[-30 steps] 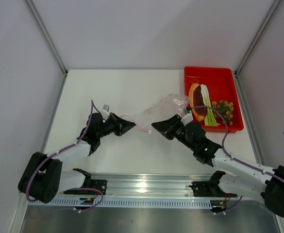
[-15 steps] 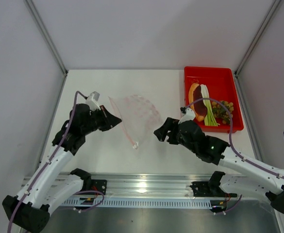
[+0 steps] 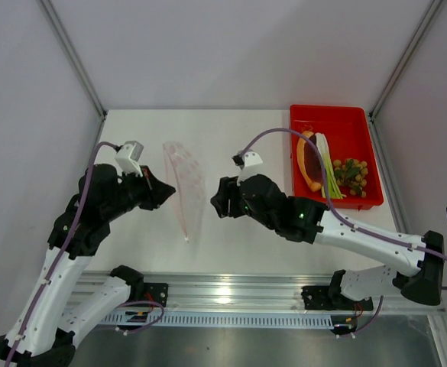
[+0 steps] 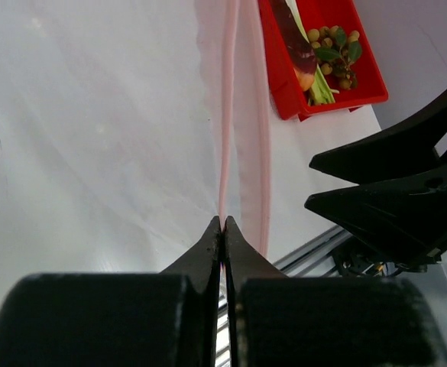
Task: Place the food in the zip-top bag and seal the zipper
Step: Open the zipper of the food storage bag.
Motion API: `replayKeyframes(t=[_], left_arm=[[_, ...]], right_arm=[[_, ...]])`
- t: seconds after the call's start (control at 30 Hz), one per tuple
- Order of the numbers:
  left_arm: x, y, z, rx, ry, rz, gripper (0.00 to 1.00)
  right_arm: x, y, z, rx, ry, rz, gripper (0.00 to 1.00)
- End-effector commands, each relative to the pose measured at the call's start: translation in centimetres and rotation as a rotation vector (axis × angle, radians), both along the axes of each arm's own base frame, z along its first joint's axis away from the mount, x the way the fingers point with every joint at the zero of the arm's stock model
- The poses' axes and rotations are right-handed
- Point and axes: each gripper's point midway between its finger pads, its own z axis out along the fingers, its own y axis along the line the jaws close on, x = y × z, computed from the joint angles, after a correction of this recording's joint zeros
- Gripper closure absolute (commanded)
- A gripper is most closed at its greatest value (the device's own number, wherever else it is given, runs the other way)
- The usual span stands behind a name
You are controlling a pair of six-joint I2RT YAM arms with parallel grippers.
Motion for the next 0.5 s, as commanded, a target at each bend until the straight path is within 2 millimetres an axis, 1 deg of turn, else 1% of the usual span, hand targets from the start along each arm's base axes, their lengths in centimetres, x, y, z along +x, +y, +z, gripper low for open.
replayKeyframes(t=[0.0, 0.1, 0.13, 0.17, 0.23, 0.27, 0.37, 0.47], left_arm=[[-0.9, -0.2, 0.7, 0.013, -0.019, -0.047, 0.99], [-1.2, 0.0, 1.2, 0.015, -0.029, -0.045, 0.99], [-1.3, 0.0, 1.2, 0.015, -0.03, -0.047, 0.99], [-1.3, 0.1, 1.3, 0.015, -0.031, -0.046, 0.99], [-1.4, 0.0, 1.3, 0.015, -0.032, -0.051, 1.0], [-1.3, 0.0, 1.0, 0.018, -0.022, -0.054, 1.0], [-1.4, -0.2, 0.8, 0.015, -0.017, -0.06, 0.99], [-1.5, -0.3, 0.8, 0.009, -0.017, -0.067, 0.99]], right_arm=[[0.2, 2.5, 4.6, 0.056, -0.103, 0.048, 0.43], [0.1, 4.6, 6.5, 0.106, -0.129, 0.082, 0.47], [0.0, 5.1, 7.6, 0.128, -0.136, 0.093, 0.49], [0.0, 5.9, 7.3, 0.126, -0.129, 0.108, 0.5], [-0.2, 7.0, 7.6, 0.138, -0.129, 0.13, 0.5], [-0.5, 7.7, 7.9, 0.142, -0.131, 0.142, 0.49], [-0.8, 8.6, 8.0, 0.139, -0.134, 0.155, 0.48], [-0.8, 9.2, 7.3, 0.129, -0.127, 0.156, 0.49]])
